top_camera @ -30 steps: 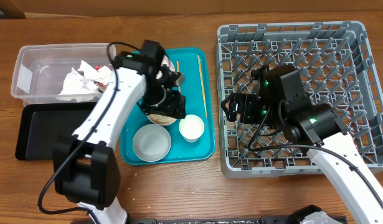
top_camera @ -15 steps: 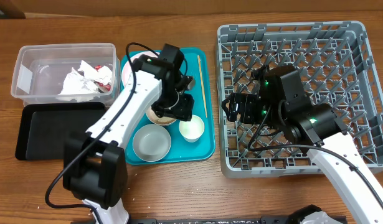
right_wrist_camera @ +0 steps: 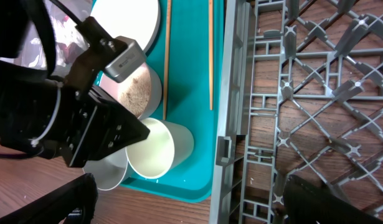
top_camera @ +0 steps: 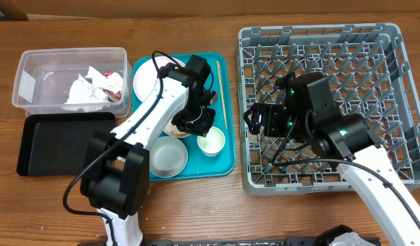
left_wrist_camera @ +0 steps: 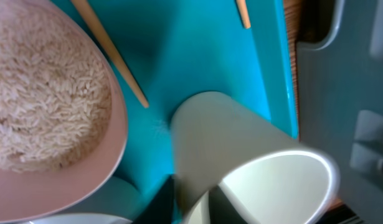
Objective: Sort waste into correct bins and load items into the dishwasher
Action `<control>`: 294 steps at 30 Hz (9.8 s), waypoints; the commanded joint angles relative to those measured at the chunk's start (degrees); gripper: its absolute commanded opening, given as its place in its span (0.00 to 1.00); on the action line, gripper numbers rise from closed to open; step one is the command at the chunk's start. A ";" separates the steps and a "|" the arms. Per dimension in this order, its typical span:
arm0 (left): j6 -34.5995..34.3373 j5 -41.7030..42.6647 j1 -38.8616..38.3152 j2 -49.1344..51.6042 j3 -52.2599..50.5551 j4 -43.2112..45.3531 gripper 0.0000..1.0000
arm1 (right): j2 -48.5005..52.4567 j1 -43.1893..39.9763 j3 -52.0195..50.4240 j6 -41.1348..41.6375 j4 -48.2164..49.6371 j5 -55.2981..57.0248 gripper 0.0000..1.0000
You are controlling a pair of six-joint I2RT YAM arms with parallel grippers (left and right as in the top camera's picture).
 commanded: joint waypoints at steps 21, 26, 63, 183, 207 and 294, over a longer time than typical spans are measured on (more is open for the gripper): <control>39.93 56.59 19.65 0.66 7.15 -23.45 0.04 | -0.15 0.17 0.79 -4.87 11.76 -21.51 1.00; 46.01 59.58 21.77 0.66 7.13 -28.76 0.04 | 1.38 0.17 0.79 -6.21 17.55 -29.86 1.00; 38.05 75.97 25.46 -4.85 7.21 -28.76 0.04 | 11.52 -13.75 0.79 -9.55 46.53 -62.84 1.00; 9.14 10.95 22.73 -13.46 7.13 -6.16 0.57 | 11.63 3.02 12.76 4.04 -34.05 11.45 0.57; 9.16 10.93 22.73 -13.46 7.13 -6.84 0.60 | 13.33 6.93 4.87 6.32 -28.59 8.50 0.84; -3.61 -9.90 -1.86 4.09 7.69 0.13 0.04 | 13.94 -11.82 27.06 -1.22 -26.10 3.54 0.81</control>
